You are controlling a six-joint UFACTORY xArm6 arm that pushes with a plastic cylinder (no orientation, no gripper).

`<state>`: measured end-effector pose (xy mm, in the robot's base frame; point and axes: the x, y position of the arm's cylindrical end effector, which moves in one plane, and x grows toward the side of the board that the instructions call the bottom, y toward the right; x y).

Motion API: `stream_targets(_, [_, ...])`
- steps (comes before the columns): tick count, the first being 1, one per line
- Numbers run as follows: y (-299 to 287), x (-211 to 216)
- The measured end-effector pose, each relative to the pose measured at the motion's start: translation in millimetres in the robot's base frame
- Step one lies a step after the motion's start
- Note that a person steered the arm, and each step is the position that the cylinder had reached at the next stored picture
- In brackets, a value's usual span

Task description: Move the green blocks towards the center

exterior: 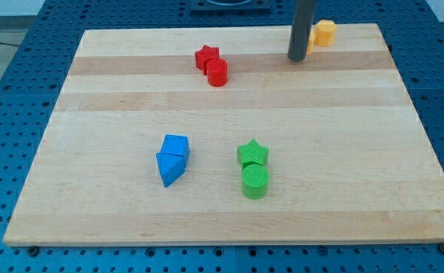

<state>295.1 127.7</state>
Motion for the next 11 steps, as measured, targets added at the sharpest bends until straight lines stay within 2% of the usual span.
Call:
stream_targets(2, [30,185])
stream_targets(3, [19,287])
stream_targets(4, [-32,318])
stream_targets(5, [-84,311])
stream_targets(7, [-120,237])
stream_targets(9, [-130,209])
stream_targets(10, [-125,182])
stream_targets(11, [-106,172])
